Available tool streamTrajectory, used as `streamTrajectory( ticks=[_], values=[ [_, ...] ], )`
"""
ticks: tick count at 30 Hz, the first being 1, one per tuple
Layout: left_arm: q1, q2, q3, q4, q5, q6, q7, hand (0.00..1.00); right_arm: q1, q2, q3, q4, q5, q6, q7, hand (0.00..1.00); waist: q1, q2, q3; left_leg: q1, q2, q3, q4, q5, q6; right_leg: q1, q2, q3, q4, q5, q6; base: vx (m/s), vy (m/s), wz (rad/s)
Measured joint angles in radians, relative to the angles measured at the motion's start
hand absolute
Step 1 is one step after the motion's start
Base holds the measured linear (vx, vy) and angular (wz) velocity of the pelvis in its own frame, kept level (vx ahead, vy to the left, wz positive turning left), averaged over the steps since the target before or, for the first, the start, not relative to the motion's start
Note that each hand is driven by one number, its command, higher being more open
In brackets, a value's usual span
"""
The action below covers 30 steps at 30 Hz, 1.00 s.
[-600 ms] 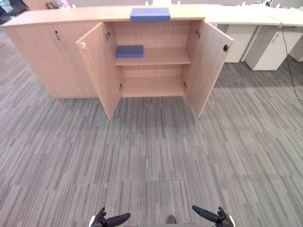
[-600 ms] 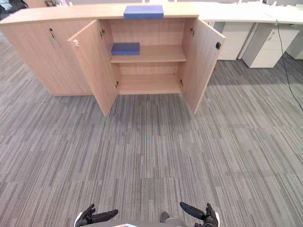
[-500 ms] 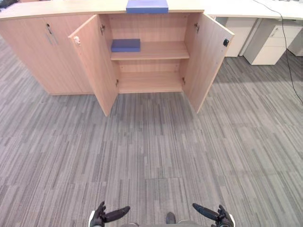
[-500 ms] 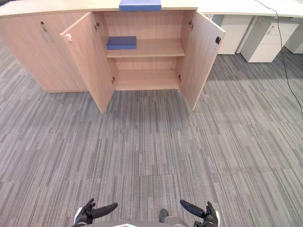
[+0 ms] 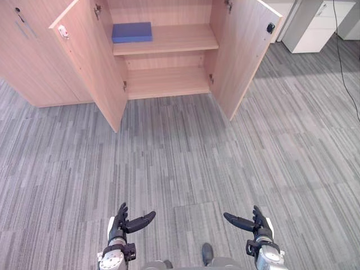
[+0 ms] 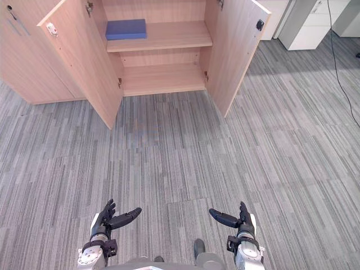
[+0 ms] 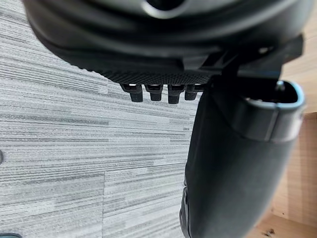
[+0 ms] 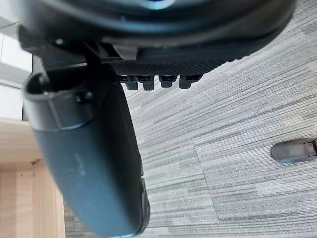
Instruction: Walk over to the cabinet, pick up the folder, carry it to the office cabinet, place the folder inside the office cabinet, then close the office cabinet door
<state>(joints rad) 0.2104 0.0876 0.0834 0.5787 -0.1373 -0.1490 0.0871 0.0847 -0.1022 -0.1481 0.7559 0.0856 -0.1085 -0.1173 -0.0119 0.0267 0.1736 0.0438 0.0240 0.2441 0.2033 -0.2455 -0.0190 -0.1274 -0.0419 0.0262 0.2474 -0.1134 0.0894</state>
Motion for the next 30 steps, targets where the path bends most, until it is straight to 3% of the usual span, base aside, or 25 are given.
streamTrajectory(
  ticks=[3,4,6,9,10,11,12,13,14,15,16,17,18,20,21,22,24,25,26,27,28,30],
  values=[
    [-0.009,0.002,-0.009,-0.018,-0.001,0.000,0.002,1.00,0.000,-0.001,0.002,-0.021,0.001,0.005,0.000,1.00,-0.007,0.009,0.031,0.043,-0.017,-0.031,-0.018,-0.051,0.031,-0.167,-0.036,-0.070,0.386,-0.079,0.006,0.04,0.074,0.24],
    [-0.016,0.017,-0.026,-0.018,-0.001,0.000,0.006,1.00,0.015,0.002,0.012,-0.029,0.001,0.008,0.000,1.00,-0.012,-0.003,0.044,0.070,-0.032,-0.053,-0.028,-0.069,0.045,-0.215,-0.062,-0.113,0.477,-0.122,0.000,0.14,0.040,0.38],
    [-0.013,0.029,-0.043,-0.016,-0.002,0.003,0.023,1.00,0.025,-0.002,0.028,-0.029,0.001,0.010,-0.002,1.00,-0.014,0.007,0.060,0.099,-0.030,-0.074,-0.039,-0.090,0.053,-0.268,-0.074,-0.175,0.443,-0.145,-0.015,0.22,-0.002,0.41],
    [-0.042,0.030,-0.053,-0.016,-0.001,0.002,0.027,1.00,0.015,-0.016,0.041,-0.046,0.010,0.011,-0.003,1.00,-0.056,0.039,0.101,0.144,0.032,-0.139,-0.093,-0.096,0.043,-0.340,-0.040,-0.283,0.175,-0.054,-0.038,0.29,-0.089,0.66],
    [-0.049,0.032,-0.054,-0.016,-0.001,0.002,0.027,1.00,0.011,-0.019,0.043,-0.055,0.009,0.011,-0.008,1.00,-0.065,0.040,0.103,0.154,0.048,-0.153,-0.108,-0.098,0.022,-0.358,-0.032,-0.299,0.078,0.013,-0.043,0.46,-0.150,0.64],
    [-0.056,0.038,-0.068,-0.011,-0.001,0.002,0.027,1.00,0.020,-0.022,0.047,-0.066,0.008,0.010,-0.012,1.00,-0.068,0.032,0.104,0.181,0.062,-0.163,-0.116,-0.108,-0.015,-0.362,-0.026,-0.300,0.003,0.130,-0.052,0.54,-0.191,0.71],
    [-0.054,0.037,-0.080,0.000,0.001,0.001,0.026,1.00,0.023,-0.028,0.047,-0.065,0.008,0.011,-0.013,1.00,-0.073,0.039,0.105,0.206,0.092,-0.175,-0.108,-0.119,-0.044,-0.355,-0.017,-0.303,0.040,0.234,-0.113,0.57,-0.213,0.44],
    [-0.063,0.033,-0.084,0.013,0.001,0.002,0.025,1.00,0.008,-0.030,0.046,-0.064,0.007,0.012,-0.013,1.00,-0.068,0.055,0.109,0.204,0.114,-0.173,-0.091,-0.110,-0.066,-0.368,-0.008,-0.313,0.097,0.201,-0.125,0.59,-0.238,0.28],
    [-0.077,0.029,-0.093,0.030,0.001,0.006,0.020,1.00,-0.002,-0.025,0.045,-0.072,0.007,0.012,-0.013,1.00,-0.072,0.051,0.108,0.185,0.119,-0.175,-0.020,-0.069,-0.136,-0.373,-0.015,-0.321,0.172,0.126,-0.133,0.72,-0.320,0.13],
    [-0.070,0.011,-0.092,0.032,0.001,0.006,0.019,1.00,-0.001,-0.025,0.047,-0.079,0.005,0.011,-0.008,1.00,-0.075,0.050,0.109,0.156,0.128,-0.169,0.114,-0.011,-0.152,-0.330,-0.016,-0.325,0.202,0.066,-0.135,0.73,-0.327,0.21],
    [-0.067,0.004,-0.092,0.037,0.001,0.005,0.017,1.00,-0.001,-0.025,0.050,-0.079,0.003,0.011,-0.007,1.00,-0.077,0.050,0.109,0.129,0.134,-0.162,0.211,0.037,-0.152,-0.294,-0.011,-0.326,0.197,0.042,-0.135,0.75,-0.346,0.08],
    [-0.059,-0.006,-0.091,0.049,0.001,0.005,0.014,1.00,0.002,-0.030,0.078,-0.079,0.001,0.011,-0.006,1.00,-0.073,0.046,0.114,0.047,0.162,-0.145,0.458,0.151,-0.148,-0.197,0.007,-0.317,0.140,0.018,-0.141,0.62,-0.235,-0.15],
    [-0.049,-0.006,-0.086,0.048,0.001,-0.002,0.011,1.00,0.001,-0.022,0.096,-0.081,0.002,0.010,-0.005,1.00,-0.058,0.044,0.119,-0.052,0.203,-0.129,0.702,0.101,-0.113,-0.095,0.042,-0.302,0.065,0.009,-0.153,0.60,-0.211,-0.29],
    [-0.050,-0.005,-0.078,0.047,0.000,-0.002,0.011,1.00,0.004,0.002,0.096,-0.101,0.004,0.008,-0.008,1.00,-0.026,0.021,0.133,-0.189,0.233,-0.080,0.861,0.017,-0.074,0.044,0.063,-0.274,-0.034,-0.008,-0.164,0.53,-0.131,-0.37],
    [-0.049,-0.005,-0.080,0.045,0.001,-0.001,0.008,1.00,0.000,0.008,0.096,-0.106,0.008,0.005,-0.008,1.00,-0.016,0.006,0.139,-0.277,0.228,-0.038,0.822,-0.015,-0.040,0.119,0.062,-0.261,-0.093,-0.014,-0.165,0.50,-0.097,-0.29],
    [-0.049,-0.006,-0.082,0.045,0.001,-0.001,0.003,1.00,-0.003,0.007,0.096,-0.106,0.009,0.004,-0.008,1.00,-0.009,0.000,0.138,-0.315,0.216,-0.021,0.768,-0.026,-0.032,0.148,0.060,-0.249,-0.115,-0.015,-0.160,0.63,-0.044,-0.40],
    [-0.043,-0.005,-0.082,0.031,0.001,-0.001,-0.004,1.00,-0.023,0.001,0.095,-0.105,0.010,0.003,-0.011,1.00,0.017,-0.012,0.144,-0.408,0.157,-0.024,0.510,-0.027,-0.028,0.215,0.049,-0.203,-0.168,-0.027,-0.137,0.60,0.034,-0.67],
    [-0.030,-0.006,-0.080,0.024,0.001,0.001,-0.005,1.00,-0.037,-0.002,0.083,-0.095,0.009,0.003,-0.013,1.00,0.031,-0.011,0.143,-0.434,0.099,-0.088,0.208,0.056,-0.053,0.266,0.035,-0.163,-0.195,-0.048,-0.107,0.46,0.106,-0.77],
    [-0.028,-0.004,-0.080,0.025,0.001,0.002,-0.003,1.00,-0.038,0.001,0.074,-0.088,0.009,0.004,-0.016,1.00,0.039,-0.013,0.144,-0.434,0.085,-0.107,0.129,0.144,-0.049,0.289,0.028,-0.144,-0.205,-0.061,-0.093,0.61,0.191,-1.09],
    [-0.024,-0.003,-0.075,0.025,0.000,0.005,0.002,1.00,-0.039,-0.002,0.074,-0.072,0.008,0.006,-0.023,1.00,0.058,-0.017,0.134,-0.407,0.064,-0.113,0.097,0.290,-0.016,0.323,0.019,-0.103,-0.213,-0.075,-0.072,0.66,0.234,-0.67],
    [-0.031,0.003,-0.071,0.028,0.000,0.007,0.002,1.00,-0.042,0.005,0.075,-0.064,0.009,0.008,-0.025,1.00,0.052,-0.038,0.127,-0.402,0.046,-0.106,0.101,0.281,0.023,0.327,-0.008,-0.095,-0.209,-0.079,-0.067,0.78,0.293,-0.36],
    [-0.056,0.013,-0.060,0.017,0.001,0.007,0.003,1.00,-0.038,0.009,0.072,-0.063,0.007,0.009,-0.021,1.00,0.024,-0.054,0.115,-0.374,0.018,-0.082,0.160,0.204,0.069,0.278,-0.056,-0.058,-0.032,-0.070,-0.052,0.68,0.261,0.01]
  ],
)
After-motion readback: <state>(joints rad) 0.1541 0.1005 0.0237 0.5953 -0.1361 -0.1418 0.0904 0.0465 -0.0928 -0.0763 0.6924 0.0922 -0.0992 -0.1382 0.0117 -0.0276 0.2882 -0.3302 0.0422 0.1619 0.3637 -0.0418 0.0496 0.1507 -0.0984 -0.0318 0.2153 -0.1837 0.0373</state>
